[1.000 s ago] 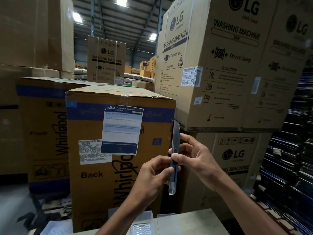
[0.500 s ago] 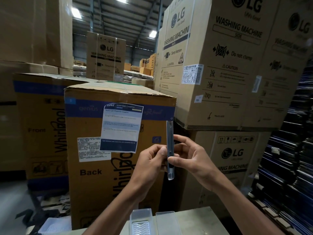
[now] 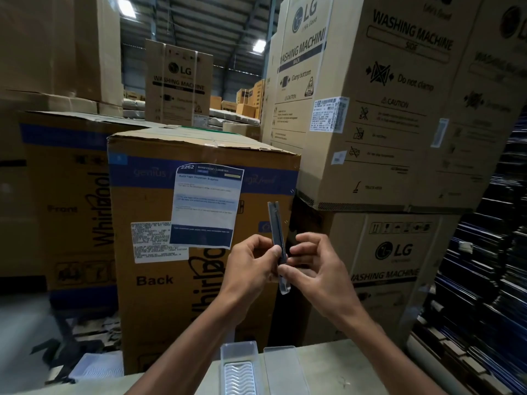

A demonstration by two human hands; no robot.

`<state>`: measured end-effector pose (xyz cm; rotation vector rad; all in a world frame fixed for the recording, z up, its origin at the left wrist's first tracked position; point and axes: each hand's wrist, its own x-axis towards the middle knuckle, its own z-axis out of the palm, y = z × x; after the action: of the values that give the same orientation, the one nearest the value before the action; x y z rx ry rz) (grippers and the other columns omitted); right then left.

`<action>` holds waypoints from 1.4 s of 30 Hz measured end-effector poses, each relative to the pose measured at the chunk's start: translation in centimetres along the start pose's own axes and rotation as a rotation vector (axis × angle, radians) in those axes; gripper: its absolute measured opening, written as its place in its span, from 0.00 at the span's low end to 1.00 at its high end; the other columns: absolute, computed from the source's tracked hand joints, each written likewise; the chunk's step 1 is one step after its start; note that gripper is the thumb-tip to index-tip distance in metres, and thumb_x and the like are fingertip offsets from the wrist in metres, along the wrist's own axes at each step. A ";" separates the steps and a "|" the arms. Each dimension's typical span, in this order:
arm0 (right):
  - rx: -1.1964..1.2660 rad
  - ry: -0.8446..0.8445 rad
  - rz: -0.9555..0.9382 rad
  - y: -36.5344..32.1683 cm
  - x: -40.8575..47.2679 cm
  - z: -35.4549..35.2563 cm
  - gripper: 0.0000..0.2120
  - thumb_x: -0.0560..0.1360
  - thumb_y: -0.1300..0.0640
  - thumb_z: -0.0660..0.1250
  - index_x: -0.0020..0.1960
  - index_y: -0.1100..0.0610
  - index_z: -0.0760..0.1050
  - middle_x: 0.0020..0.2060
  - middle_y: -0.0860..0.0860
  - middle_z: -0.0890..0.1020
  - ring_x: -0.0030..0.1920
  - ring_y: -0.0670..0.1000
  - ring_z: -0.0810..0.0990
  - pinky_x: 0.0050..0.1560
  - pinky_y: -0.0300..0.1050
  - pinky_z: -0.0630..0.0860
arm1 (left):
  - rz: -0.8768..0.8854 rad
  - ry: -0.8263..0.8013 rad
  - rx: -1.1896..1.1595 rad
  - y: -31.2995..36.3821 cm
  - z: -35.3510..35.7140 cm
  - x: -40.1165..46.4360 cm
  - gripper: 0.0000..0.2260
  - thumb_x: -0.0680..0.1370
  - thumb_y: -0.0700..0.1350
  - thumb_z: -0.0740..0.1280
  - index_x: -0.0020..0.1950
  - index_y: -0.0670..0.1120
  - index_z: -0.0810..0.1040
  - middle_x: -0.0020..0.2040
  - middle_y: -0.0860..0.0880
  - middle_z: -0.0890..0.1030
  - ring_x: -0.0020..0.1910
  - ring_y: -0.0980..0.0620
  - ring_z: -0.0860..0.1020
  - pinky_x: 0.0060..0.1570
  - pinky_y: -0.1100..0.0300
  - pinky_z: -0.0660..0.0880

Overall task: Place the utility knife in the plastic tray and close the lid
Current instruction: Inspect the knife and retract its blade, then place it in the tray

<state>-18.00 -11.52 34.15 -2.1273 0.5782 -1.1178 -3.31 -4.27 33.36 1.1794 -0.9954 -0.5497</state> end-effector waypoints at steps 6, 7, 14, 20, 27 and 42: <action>-0.289 0.040 -0.196 1.4 -2.0 2.6 0.19 0.74 0.50 0.76 0.63 0.50 0.76 0.51 0.48 0.80 0.47 0.41 0.82 0.47 0.26 0.78 | -0.047 0.049 0.069 -1.1 -0.3 0.1 0.03 0.79 0.45 0.69 0.46 0.51 0.81 0.46 0.44 0.85 0.44 0.49 0.86 0.44 0.49 0.86; -0.328 0.038 -0.205 1.6 -2.2 2.9 0.19 0.75 0.50 0.75 0.63 0.51 0.76 0.52 0.49 0.80 0.46 0.41 0.82 0.47 0.25 0.77 | -0.054 0.054 0.078 -1.3 -0.3 0.0 0.03 0.79 0.45 0.70 0.45 0.51 0.81 0.46 0.44 0.85 0.44 0.48 0.86 0.44 0.48 0.86; -0.477 0.045 -0.186 2.2 -3.4 4.4 0.18 0.75 0.54 0.76 0.62 0.54 0.78 0.51 0.51 0.82 0.45 0.41 0.78 0.46 0.17 0.68 | -0.116 0.072 0.107 -2.3 -0.4 -0.8 0.04 0.79 0.43 0.70 0.45 0.49 0.81 0.45 0.44 0.85 0.45 0.47 0.87 0.45 0.46 0.86; -0.459 0.048 -0.121 3.2 -4.1 5.4 0.17 0.75 0.56 0.76 0.61 0.55 0.79 0.51 0.53 0.83 0.45 0.42 0.78 0.47 0.20 0.68 | -0.087 0.067 0.219 -4.0 -0.7 -1.1 0.04 0.80 0.45 0.68 0.46 0.51 0.81 0.45 0.48 0.85 0.45 0.52 0.86 0.48 0.49 0.86; -0.407 0.033 0.102 8.2 -6.6 7.9 0.17 0.76 0.53 0.75 0.63 0.52 0.79 0.55 0.51 0.84 0.50 0.46 0.82 0.52 0.32 0.79 | 0.084 0.102 0.939 -9.0 -3.1 -2.9 0.25 0.81 0.58 0.60 0.75 0.49 0.67 0.74 0.48 0.71 0.76 0.50 0.65 0.75 0.51 0.65; -0.503 -0.290 0.541 18.5 -14.5 16.1 0.16 0.78 0.45 0.69 0.64 0.46 0.73 0.63 0.47 0.80 0.56 0.48 0.81 0.62 0.41 0.77 | 0.134 0.016 1.495 -15.0 -7.0 -6.7 0.38 0.80 0.68 0.41 0.81 0.43 0.49 0.83 0.41 0.43 0.82 0.42 0.40 0.78 0.43 0.42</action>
<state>-13.73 -9.42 6.07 -2.2689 1.2972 -0.3776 1.48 -0.30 16.65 2.3517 -1.4804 0.4790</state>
